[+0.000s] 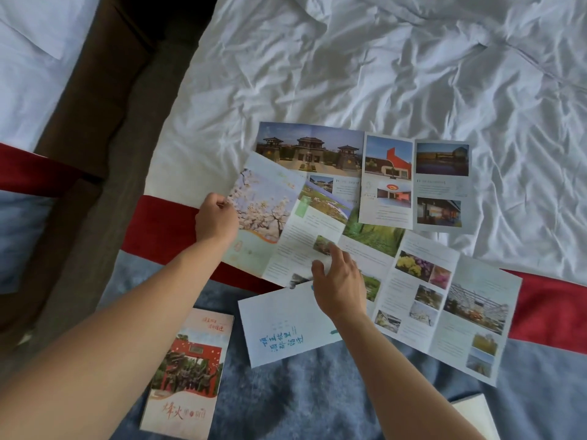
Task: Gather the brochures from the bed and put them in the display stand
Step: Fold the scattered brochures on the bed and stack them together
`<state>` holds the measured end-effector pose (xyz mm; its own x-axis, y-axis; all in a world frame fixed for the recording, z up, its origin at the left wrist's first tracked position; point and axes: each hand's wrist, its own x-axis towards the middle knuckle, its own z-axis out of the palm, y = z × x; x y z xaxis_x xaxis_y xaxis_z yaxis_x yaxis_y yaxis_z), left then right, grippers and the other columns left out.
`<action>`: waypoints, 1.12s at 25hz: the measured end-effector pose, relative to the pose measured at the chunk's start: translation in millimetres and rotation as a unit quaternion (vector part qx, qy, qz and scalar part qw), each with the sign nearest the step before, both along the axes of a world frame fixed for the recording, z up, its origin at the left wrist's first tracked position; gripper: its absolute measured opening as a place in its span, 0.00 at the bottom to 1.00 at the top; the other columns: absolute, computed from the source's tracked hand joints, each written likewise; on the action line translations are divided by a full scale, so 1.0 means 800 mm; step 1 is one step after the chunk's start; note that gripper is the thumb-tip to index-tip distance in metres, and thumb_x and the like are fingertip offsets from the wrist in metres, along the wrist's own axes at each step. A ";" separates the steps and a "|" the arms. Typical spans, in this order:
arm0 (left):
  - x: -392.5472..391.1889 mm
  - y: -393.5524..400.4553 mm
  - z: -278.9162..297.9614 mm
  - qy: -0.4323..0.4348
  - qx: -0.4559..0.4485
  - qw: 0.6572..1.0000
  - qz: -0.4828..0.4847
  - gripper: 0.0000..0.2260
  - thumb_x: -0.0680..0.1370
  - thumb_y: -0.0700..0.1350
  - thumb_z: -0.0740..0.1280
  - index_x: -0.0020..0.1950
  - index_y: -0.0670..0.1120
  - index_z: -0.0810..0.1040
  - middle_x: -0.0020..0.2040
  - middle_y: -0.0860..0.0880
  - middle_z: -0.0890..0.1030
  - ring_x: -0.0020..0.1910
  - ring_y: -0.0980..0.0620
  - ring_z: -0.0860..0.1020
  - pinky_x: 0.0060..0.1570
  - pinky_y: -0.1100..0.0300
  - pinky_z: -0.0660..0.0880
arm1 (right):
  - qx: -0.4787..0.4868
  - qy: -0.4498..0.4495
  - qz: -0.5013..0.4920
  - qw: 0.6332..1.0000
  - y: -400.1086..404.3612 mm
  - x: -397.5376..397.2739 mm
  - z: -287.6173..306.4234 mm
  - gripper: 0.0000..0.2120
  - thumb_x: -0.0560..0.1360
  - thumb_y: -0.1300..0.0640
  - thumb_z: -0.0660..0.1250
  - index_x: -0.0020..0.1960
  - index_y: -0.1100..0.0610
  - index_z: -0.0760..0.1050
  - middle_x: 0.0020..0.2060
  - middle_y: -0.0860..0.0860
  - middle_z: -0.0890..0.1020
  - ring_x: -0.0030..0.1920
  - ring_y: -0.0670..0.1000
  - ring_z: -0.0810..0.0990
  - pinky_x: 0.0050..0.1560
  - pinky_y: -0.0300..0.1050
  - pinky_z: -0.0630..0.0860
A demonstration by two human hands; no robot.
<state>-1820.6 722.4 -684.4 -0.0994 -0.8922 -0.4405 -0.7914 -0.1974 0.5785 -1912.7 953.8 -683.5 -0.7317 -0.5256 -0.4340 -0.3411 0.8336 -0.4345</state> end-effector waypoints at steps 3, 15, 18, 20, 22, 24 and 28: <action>0.015 -0.021 0.004 0.012 0.006 0.998 0.055 0.09 0.78 0.42 0.61 0.55 0.48 0.77 0.52 0.48 0.81 0.49 0.45 0.79 0.49 0.48 0.78 | 0.007 -0.008 -0.025 1.000 0.001 -0.007 0.003 0.26 0.82 0.45 0.57 0.78 0.52 0.63 0.72 0.52 0.73 0.69 0.56 0.73 0.66 0.55 0.71; -0.071 0.121 0.007 0.095 0.128 0.976 -0.148 0.01 0.77 0.45 0.67 0.47 0.50 0.76 0.45 0.52 0.80 0.44 0.52 0.78 0.38 0.58 0.71 | -0.187 -0.069 -0.293 0.935 0.034 -0.033 0.026 0.25 0.80 0.38 0.45 0.53 0.51 0.75 0.50 0.52 0.81 0.52 0.56 0.79 0.47 0.49 0.73; -0.084 0.151 -0.007 0.026 0.130 0.968 -0.213 0.04 0.77 0.47 0.67 0.46 0.48 0.75 0.41 0.52 0.78 0.39 0.55 0.75 0.32 0.59 0.66 | -0.136 -0.099 -0.282 0.945 0.060 -0.043 0.014 0.26 0.82 0.39 0.46 0.62 0.54 0.75 0.57 0.56 0.81 0.57 0.58 0.78 0.56 0.55 0.75; -0.087 0.165 -0.016 0.007 0.133 0.962 -0.238 0.04 0.78 0.47 0.67 0.46 0.48 0.74 0.41 0.51 0.79 0.37 0.54 0.76 0.30 0.59 0.66 | -0.102 -0.111 -0.266 0.952 0.075 -0.045 0.004 0.26 0.83 0.40 0.50 0.72 0.55 0.70 0.65 0.56 0.79 0.63 0.57 0.76 0.63 0.56 0.73; -0.088 0.173 -0.023 0.005 0.126 0.964 -0.232 0.04 0.78 0.47 0.67 0.49 0.49 0.73 0.43 0.53 0.78 0.39 0.55 0.77 0.31 0.61 0.66 | -0.088 -0.112 -0.246 0.959 0.082 -0.044 -0.003 0.27 0.83 0.42 0.53 0.77 0.54 0.66 0.69 0.55 0.76 0.67 0.56 0.75 0.66 0.57 0.72; -0.089 0.175 -0.026 0.014 0.124 0.969 -0.215 0.09 0.78 0.47 0.68 0.56 0.50 0.72 0.47 0.56 0.77 0.43 0.55 0.77 0.33 0.63 0.67 | -0.080 -0.107 -0.220 0.966 0.084 -0.043 -0.008 0.28 0.83 0.42 0.55 0.78 0.54 0.63 0.72 0.54 0.74 0.70 0.56 0.72 0.68 0.59 0.71; -0.087 0.169 -0.028 0.021 0.123 0.974 -0.190 0.07 0.77 0.44 0.68 0.53 0.52 0.75 0.43 0.57 0.77 0.38 0.59 0.77 0.31 0.64 0.68 | -0.086 -0.091 -0.177 0.976 0.086 -0.038 -0.011 0.28 0.83 0.42 0.57 0.79 0.54 0.62 0.73 0.53 0.73 0.72 0.55 0.71 0.70 0.57 0.69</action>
